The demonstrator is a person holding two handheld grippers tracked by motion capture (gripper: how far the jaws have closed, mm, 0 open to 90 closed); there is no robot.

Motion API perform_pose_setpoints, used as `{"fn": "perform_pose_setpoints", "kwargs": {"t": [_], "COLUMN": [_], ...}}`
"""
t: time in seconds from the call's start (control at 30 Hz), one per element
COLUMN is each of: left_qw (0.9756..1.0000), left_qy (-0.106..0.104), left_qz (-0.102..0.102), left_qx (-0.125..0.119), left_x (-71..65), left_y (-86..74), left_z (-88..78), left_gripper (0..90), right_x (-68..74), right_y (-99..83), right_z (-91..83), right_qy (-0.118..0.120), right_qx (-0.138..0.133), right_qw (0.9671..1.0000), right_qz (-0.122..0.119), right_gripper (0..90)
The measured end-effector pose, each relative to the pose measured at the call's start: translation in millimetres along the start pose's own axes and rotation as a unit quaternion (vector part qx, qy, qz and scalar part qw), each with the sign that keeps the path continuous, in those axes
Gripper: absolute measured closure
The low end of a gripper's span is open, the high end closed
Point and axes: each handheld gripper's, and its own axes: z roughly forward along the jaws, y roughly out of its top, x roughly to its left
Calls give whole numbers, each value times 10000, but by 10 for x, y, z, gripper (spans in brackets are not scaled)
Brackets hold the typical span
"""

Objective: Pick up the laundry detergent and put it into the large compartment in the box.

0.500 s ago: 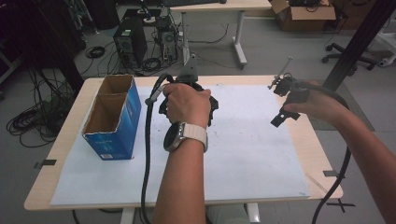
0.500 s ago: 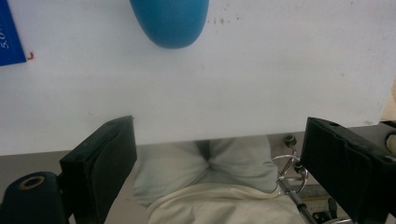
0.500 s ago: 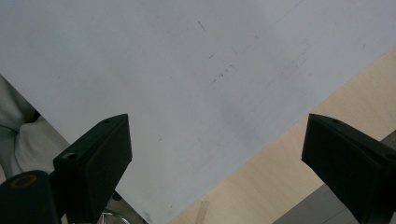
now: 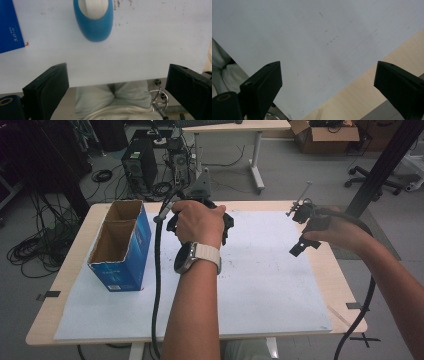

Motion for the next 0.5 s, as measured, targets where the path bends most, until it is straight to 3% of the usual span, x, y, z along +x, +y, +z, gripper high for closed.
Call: {"fn": "perform_pose_setpoints", "kwargs": {"t": [0.17, 0.5], "left_qw": [10000, 9994], "left_qy": [14, 249], "left_qz": [0, -228], "left_qx": [-18, -41], "left_x": [-11, 59], "left_y": [62, 250], "left_z": [10, 177], "left_gripper": [52, 66], "right_x": [6, -39], "right_y": [4, 17], "right_z": [2, 47], "right_qy": [-11, 81], "right_qx": [4, 8], "right_qw": [10000, 9999], "right_qz": [-38, -63], "right_gripper": [77, 77]}}
